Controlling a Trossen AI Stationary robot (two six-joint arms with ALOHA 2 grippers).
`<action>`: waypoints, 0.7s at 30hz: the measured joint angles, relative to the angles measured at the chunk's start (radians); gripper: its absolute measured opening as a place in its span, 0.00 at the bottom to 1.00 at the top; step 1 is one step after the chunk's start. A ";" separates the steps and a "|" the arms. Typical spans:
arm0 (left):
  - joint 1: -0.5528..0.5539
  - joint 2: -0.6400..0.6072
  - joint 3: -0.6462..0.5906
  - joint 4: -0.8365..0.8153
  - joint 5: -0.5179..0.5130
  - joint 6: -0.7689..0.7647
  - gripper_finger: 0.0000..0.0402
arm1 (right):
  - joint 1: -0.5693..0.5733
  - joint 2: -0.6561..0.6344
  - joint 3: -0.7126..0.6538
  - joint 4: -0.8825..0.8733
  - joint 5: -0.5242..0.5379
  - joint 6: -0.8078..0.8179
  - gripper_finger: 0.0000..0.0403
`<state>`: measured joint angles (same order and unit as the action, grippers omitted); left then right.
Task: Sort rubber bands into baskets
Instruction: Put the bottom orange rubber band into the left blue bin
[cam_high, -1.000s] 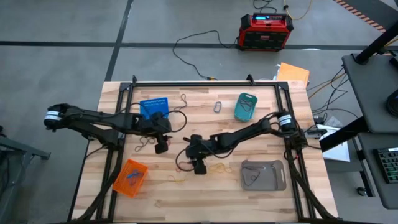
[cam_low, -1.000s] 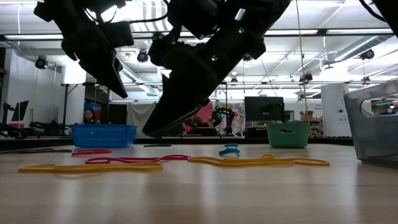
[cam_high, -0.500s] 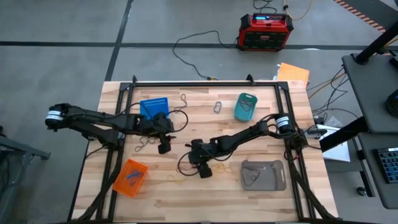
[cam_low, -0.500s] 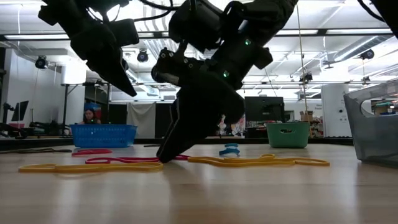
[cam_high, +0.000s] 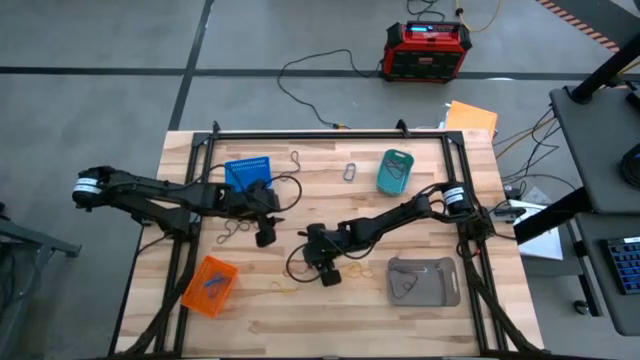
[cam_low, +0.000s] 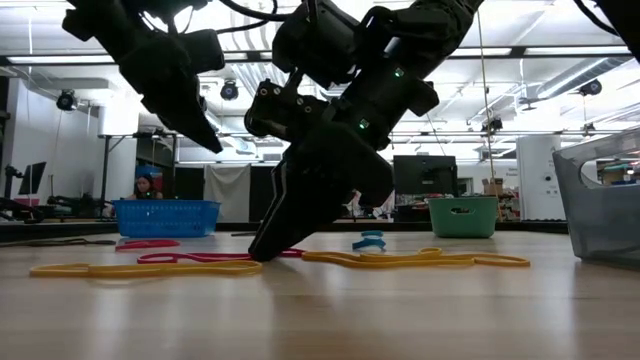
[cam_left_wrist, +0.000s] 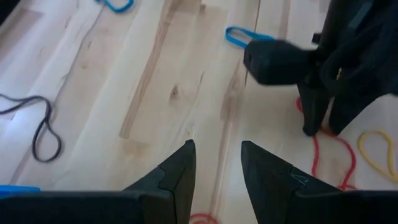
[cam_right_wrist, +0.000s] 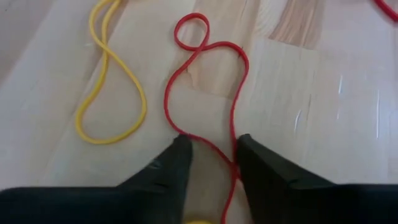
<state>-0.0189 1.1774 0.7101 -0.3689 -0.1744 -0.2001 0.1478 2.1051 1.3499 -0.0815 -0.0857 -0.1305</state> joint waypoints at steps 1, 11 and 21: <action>0.000 0.000 0.000 0.011 0.000 0.000 0.28 | 0.000 0.000 -0.002 0.003 0.001 -0.007 0.20; 0.000 0.000 0.000 0.049 0.001 0.034 0.28 | -0.004 -0.029 -0.005 0.002 0.044 -0.070 0.02; -0.008 -0.001 -0.002 0.115 0.001 0.053 0.28 | -0.005 -0.190 -0.029 -0.025 0.196 -0.147 0.02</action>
<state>-0.0266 1.1767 0.7082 -0.2534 -0.1734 -0.1474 0.1432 1.9147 1.3208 -0.1069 0.1103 -0.2775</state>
